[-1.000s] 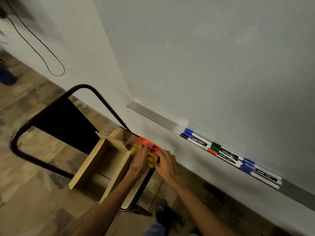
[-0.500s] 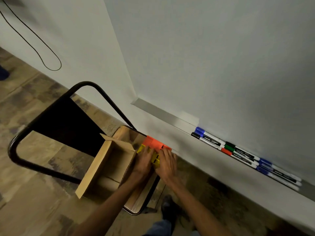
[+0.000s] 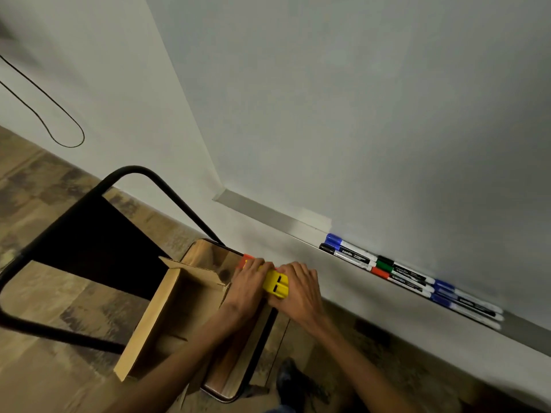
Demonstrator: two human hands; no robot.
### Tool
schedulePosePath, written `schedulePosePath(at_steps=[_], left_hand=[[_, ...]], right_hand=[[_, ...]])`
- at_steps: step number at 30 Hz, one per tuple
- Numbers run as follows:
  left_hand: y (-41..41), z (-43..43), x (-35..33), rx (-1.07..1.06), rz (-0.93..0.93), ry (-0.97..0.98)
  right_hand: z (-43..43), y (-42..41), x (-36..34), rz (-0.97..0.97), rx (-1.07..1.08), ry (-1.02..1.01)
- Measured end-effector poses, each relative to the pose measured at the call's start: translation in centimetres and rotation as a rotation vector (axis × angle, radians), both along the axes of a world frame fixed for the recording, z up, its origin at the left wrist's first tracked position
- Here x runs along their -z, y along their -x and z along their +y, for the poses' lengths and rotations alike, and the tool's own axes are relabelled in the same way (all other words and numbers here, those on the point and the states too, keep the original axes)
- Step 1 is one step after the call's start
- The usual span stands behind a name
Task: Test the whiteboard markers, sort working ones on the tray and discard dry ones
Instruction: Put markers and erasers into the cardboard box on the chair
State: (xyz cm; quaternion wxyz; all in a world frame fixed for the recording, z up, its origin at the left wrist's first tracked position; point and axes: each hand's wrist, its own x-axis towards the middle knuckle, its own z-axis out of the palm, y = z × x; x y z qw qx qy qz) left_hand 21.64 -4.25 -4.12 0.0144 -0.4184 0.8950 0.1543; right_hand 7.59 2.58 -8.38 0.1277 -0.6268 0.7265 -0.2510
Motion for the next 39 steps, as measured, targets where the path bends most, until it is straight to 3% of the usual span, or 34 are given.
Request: schedulePosePath(at_steps=[7,12,25,30,39], left_hand=[[6.0,-6.5,-3.2,0.081,0.053,0.124],[8.6,-9.0,-2.3,0.124,0.048,0.143],[9.5,-11.0,2.3,0.166,0.069,0.081],[8.9,-11.1,3.4,0.088,0.09,-0.006],[8.6,-11.5,2.8,0.13,0.107,-0.034]], right_hand=[[-4.4,5.4,-3.6,-0.007,0.123,0.128],[-6.7,7.2,-2.3,-0.045,0.185,0.096],[-8.0,7.0,1.1,0.044,0.256,0.095],[-7.6,6.7,2.1,0.089,0.305,0.094],[-7.4,6.2,2.5,0.117,0.348,0.108]])
